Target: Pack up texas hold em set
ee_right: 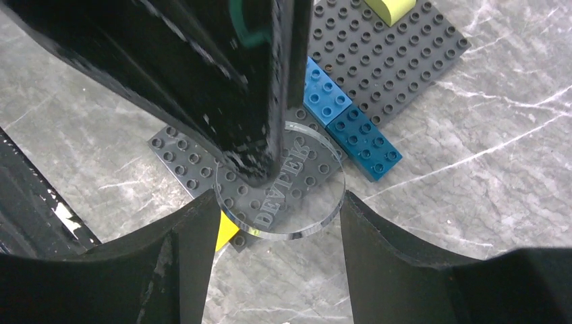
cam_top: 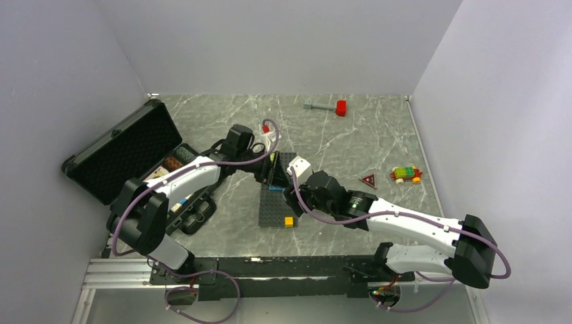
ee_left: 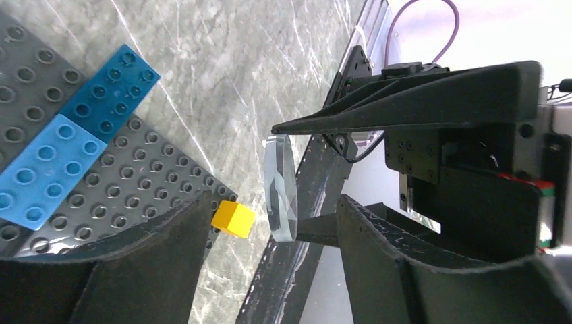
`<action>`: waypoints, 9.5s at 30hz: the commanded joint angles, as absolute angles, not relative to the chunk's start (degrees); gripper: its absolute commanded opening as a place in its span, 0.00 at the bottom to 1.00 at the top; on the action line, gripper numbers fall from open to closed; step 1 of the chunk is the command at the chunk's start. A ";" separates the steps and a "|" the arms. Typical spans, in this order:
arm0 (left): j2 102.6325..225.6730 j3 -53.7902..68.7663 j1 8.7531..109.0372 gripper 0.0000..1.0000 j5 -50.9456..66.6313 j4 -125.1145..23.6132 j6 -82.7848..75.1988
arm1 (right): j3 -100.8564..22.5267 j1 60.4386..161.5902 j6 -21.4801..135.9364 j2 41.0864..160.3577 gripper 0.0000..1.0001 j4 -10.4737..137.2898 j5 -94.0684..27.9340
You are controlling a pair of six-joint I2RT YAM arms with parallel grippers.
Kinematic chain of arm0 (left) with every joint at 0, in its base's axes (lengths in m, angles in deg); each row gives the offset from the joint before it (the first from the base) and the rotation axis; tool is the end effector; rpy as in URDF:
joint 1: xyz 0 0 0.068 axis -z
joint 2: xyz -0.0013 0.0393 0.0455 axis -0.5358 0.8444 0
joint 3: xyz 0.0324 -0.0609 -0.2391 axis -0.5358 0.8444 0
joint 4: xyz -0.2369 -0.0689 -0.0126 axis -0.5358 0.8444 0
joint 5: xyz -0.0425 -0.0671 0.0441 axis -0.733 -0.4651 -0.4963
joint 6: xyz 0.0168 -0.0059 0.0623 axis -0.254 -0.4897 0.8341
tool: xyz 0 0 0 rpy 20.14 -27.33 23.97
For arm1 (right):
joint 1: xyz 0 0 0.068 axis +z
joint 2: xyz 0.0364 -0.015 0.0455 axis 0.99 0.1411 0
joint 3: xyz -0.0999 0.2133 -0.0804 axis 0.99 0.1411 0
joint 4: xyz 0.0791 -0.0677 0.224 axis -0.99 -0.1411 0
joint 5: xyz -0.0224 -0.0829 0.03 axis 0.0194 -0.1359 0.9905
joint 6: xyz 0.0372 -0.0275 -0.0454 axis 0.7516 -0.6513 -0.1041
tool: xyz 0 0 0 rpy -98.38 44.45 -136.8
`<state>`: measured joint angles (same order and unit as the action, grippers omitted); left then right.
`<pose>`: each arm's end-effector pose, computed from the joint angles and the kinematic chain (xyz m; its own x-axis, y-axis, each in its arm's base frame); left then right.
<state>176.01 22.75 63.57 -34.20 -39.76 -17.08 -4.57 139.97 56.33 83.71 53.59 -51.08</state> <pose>0.2530 -0.1986 0.2209 -0.8445 0.1970 -0.4980 0.5349 0.3536 -0.7673 0.1418 0.2103 0.2258 -0.3677 -0.3984 -0.8403 -0.7214 0.6924 -0.0126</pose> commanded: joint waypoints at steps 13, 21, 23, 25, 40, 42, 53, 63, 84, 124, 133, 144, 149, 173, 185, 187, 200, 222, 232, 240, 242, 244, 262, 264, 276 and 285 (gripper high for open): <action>178.91 22.18 65.68 0.00 -41.54 -45.55 -20.19 | -7.12 141.37 54.00 84.12 0.00 57.72 -56.45; 176.85 21.71 64.98 0.00 -35.81 -41.85 -16.46 | -6.39 141.39 53.77 83.18 0.84 58.63 -58.66; 175.21 22.24 63.79 0.00 -32.82 -41.54 -15.87 | -5.89 141.39 53.95 82.54 0.91 59.38 -59.84; 172.64 23.65 62.36 0.00 -29.45 -42.13 -15.46 | -5.34 141.39 54.29 81.75 0.93 59.60 -61.16; 143.00 38.74 23.30 0.00 -13.11 -29.72 -15.08 | 2.18 138.45 55.99 74.62 1.00 63.40 -64.75; 139.68 40.32 16.13 0.00 -13.43 -27.38 -13.97 | 3.03 137.95 56.07 73.80 1.00 63.74 -64.14; 138.28 46.00 -7.13 0.00 -18.96 -29.41 -19.45 | 6.50 136.64 55.25 67.73 1.00 65.66 -63.24; 140.38 50.61 -15.11 0.00 -21.50 -40.31 -26.54 | 8.77 136.56 55.07 61.91 1.00 66.46 -63.98; 150.81 49.18 -17.72 0.09 -20.84 -45.27 -26.74 | 10.98 136.56 54.87 56.65 1.00 67.50 -64.78; 153.72 42.15 -15.32 0.64 -8.50 -33.13 -19.89 | 11.34 136.56 55.10 56.41 1.00 67.63 -65.67; 149.29 40.70 -8.58 0.69 0.23 -27.20 -16.70 | 10.76 136.47 55.51 58.76 1.00 67.26 -69.16; 141.80 41.17 3.55 0.70 3.73 -21.68 -14.41 | 7.87 133.76 58.05 62.79 1.00 64.76 -69.47; 137.09 42.29 8.27 0.70 3.05 -18.48 -12.78 | 6.15 128.66 61.19 63.82 1.00 61.64 -67.13; 141.53 28.25 39.60 0.71 12.14 -24.07 -0.87 | -9.58 90.03 74.31 91.86 1.00 39.64 -52.46; 139.30 30.25 39.87 0.71 9.95 -23.37 -0.65 | -5.98 86.11 88.97 95.59 1.00 41.80 -58.11; 139.29 30.34 39.87 0.71 9.42 -23.25 -0.78 | -5.94 86.10 90.13 96.88 1.00 42.42 -59.22; 140.35 29.91 39.87 0.71 8.59 -22.45 -0.93 | -4.14 86.10 91.11 105.05 0.99 48.65 -60.16; 141.22 29.65 39.87 0.71 8.90 -22.19 -0.97 | -5.16 86.19 87.70 107.01 0.91 47.05 -58.54; 141.04 29.65 39.87 0.71 8.63 -22.18 -1.06 | -4.74 86.19 86.74 105.07 0.88 45.73 -58.73; 140.89 29.65 39.87 0.71 8.63 -22.02 -1.02 | -4.66 86.50 86.78 105.47 0.84 45.59 -57.85; 140.85 29.65 39.87 0.71 8.63 -22.03 -1.03 | -4.66 86.69 86.80 105.63 0.82 45.55 -57.76; 140.78 29.65 39.87 0.71 8.63 -22.05 -1.01 | -4.71 86.96 86.80 105.64 0.81 45.55 -57.85; 140.98 29.53 39.87 0.71 8.54 -21.72 -1.24 | -6.29 91.03 84.35 102.86 0.54 44.74 -58.69; 140.61 29.54 39.87 0.71 8.12 -21.77 -1.30 | -6.66 92.29 83.49 102.12 0.52 44.58 -59.00; 146.80 28.70 39.93 0.71 -0.39 -26.83 -4.69 | -7.39 104.22 77.39 98.56 0.45 47.63 -56.63; 154.32 21.93 47.40 0.71 -5.07 -30.46 -7.17 | -6.25 109.04 69.82 92.14 0.43 52.53 -45.30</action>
